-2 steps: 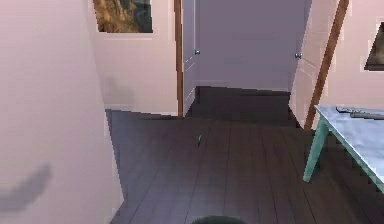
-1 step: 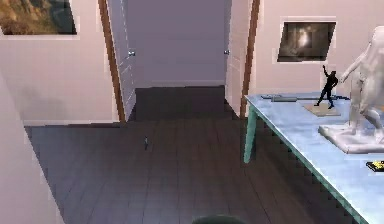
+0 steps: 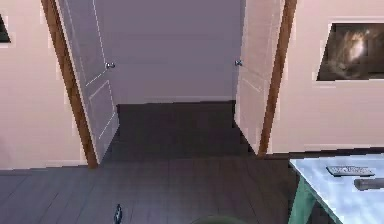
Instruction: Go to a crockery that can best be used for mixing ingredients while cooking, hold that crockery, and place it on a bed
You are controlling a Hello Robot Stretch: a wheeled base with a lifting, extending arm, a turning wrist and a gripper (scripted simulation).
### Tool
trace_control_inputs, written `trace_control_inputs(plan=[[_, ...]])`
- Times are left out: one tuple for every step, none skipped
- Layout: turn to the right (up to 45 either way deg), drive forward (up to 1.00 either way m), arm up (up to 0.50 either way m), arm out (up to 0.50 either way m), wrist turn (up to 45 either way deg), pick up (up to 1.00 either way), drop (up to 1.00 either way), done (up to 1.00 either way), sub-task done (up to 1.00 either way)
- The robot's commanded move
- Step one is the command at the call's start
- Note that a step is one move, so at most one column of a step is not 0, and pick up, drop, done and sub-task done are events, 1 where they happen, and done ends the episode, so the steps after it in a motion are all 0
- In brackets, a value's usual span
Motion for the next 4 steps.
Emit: trace_control_inputs(plan=[[3.0, 0.00, 0.00, 0.00, 0.0, 0.00, 0.00, 0.00, 0.00], [0.0, 1.00, 0.00, 0.00, 0.0, 0.00, 0.00, 0.00, 0.00], [0.0, 0.30, 0.00, 0.00, 0.0, 0.00, 0.00, 0.00, 0.00], [45.0, 0.00, 0.00, 0.00, 0.0, 0.00, 0.00, 0.00, 0.00]])
